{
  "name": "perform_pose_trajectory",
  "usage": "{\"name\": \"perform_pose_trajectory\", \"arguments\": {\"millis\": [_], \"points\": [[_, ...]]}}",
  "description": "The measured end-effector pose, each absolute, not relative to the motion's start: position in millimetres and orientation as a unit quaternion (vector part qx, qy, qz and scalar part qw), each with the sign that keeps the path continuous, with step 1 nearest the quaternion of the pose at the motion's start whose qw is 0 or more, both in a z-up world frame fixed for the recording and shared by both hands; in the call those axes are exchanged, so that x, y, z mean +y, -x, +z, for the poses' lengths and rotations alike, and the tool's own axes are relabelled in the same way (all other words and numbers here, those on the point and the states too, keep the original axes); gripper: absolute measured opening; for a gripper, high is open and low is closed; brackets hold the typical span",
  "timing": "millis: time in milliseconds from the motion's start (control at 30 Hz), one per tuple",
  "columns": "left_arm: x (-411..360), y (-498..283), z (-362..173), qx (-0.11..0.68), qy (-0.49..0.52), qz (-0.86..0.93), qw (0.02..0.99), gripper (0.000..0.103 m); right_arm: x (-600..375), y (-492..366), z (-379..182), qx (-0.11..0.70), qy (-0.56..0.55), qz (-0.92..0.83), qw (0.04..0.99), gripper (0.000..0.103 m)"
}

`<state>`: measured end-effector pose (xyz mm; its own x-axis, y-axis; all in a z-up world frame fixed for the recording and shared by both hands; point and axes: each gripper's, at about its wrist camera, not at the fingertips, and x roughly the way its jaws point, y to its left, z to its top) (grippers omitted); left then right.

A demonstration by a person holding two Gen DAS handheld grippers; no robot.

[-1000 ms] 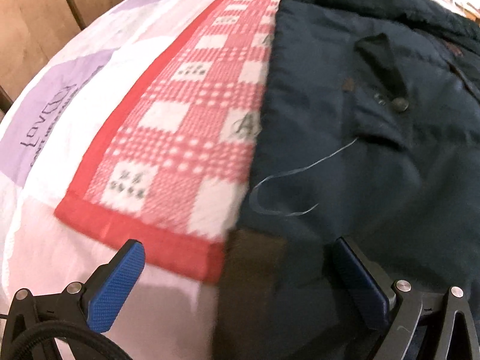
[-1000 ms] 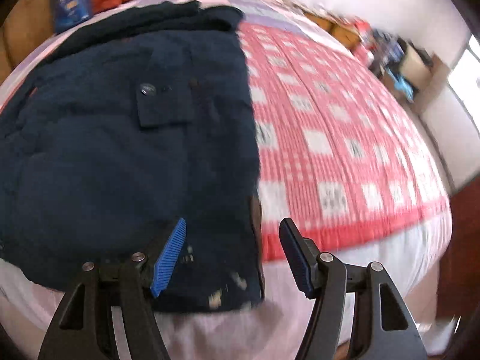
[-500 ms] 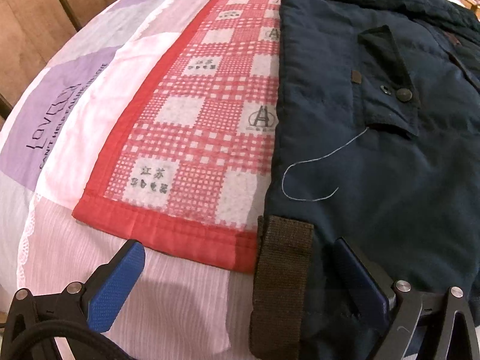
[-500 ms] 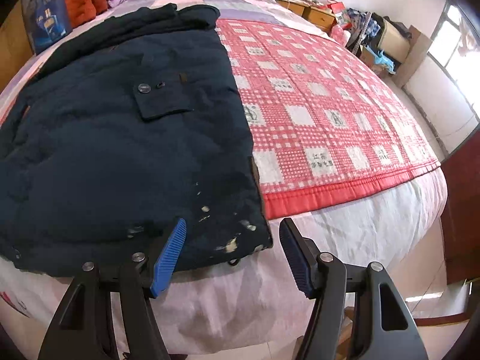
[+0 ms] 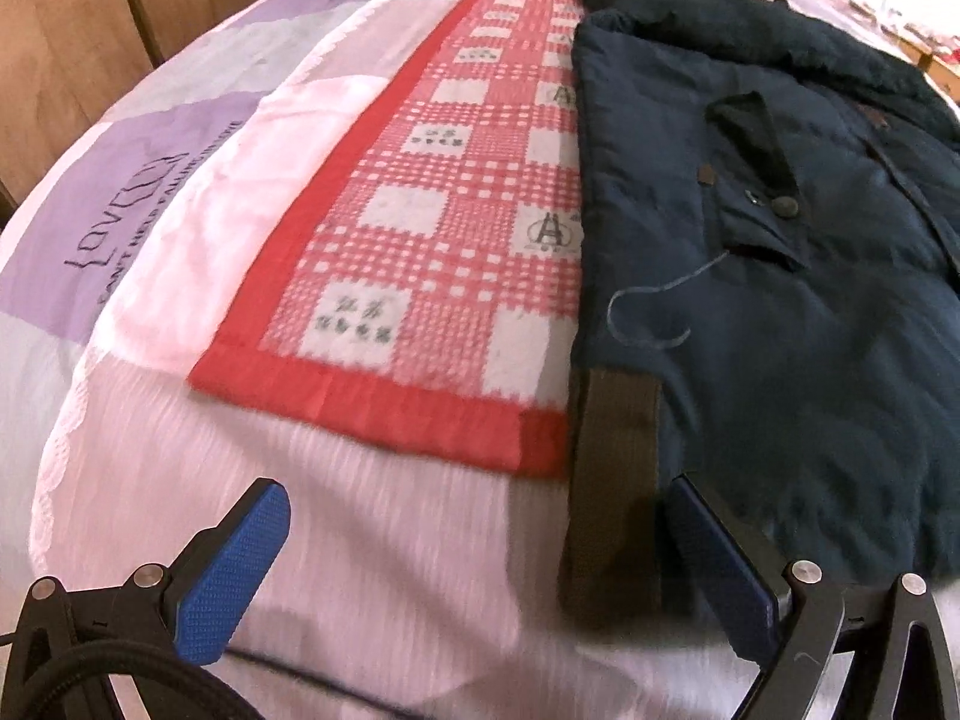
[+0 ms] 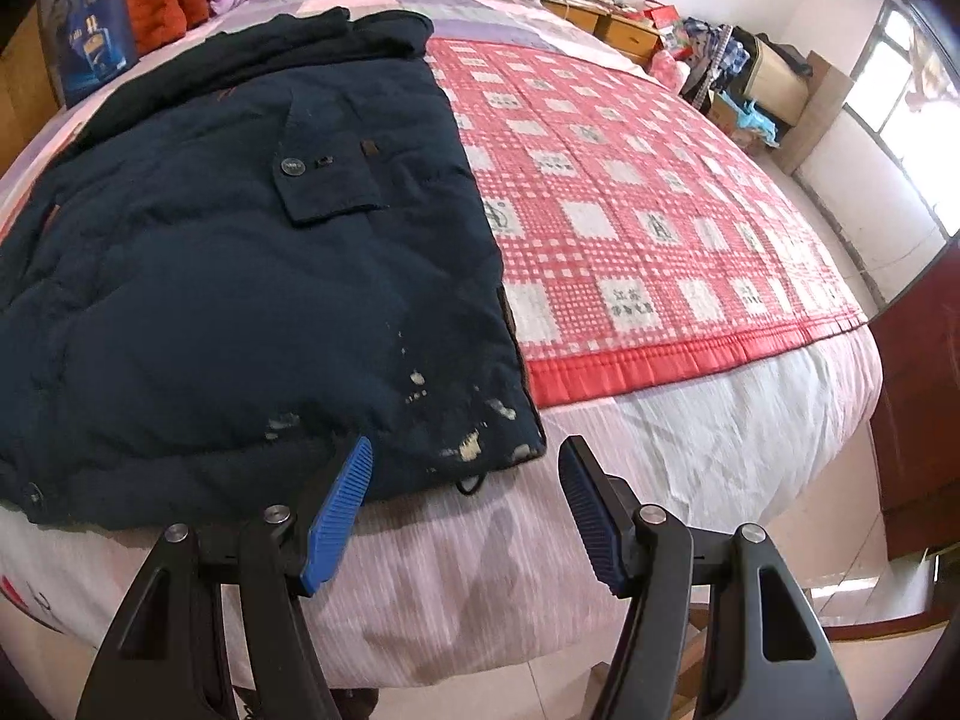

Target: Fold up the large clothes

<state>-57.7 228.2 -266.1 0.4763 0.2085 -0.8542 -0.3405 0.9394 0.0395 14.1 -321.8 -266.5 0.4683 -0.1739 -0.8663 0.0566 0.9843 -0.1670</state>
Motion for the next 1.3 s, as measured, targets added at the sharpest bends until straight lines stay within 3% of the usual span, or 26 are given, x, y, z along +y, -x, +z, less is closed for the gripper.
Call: {"name": "perform_pose_trajectory", "arguments": {"millis": [467,767,1300], "points": [[202.7,80.3,-279.1,0.506,0.039,0.126,0.852,0.103,-318.7,-6.9,-267.9,0.513,0.045,-0.079,0.854,0.067],[212.5,37.1,-260.4,0.439,0.046,0.168,0.881,0.103,-320.4,-3.9,-267.2,0.504,0.048,-0.087,0.858,0.067],[227.4,-35.0,-263.2,0.459,0.071,0.166,0.87,0.103,-356.3,10.4,-274.4,0.497,0.041,-0.122,0.858,0.07]]}}
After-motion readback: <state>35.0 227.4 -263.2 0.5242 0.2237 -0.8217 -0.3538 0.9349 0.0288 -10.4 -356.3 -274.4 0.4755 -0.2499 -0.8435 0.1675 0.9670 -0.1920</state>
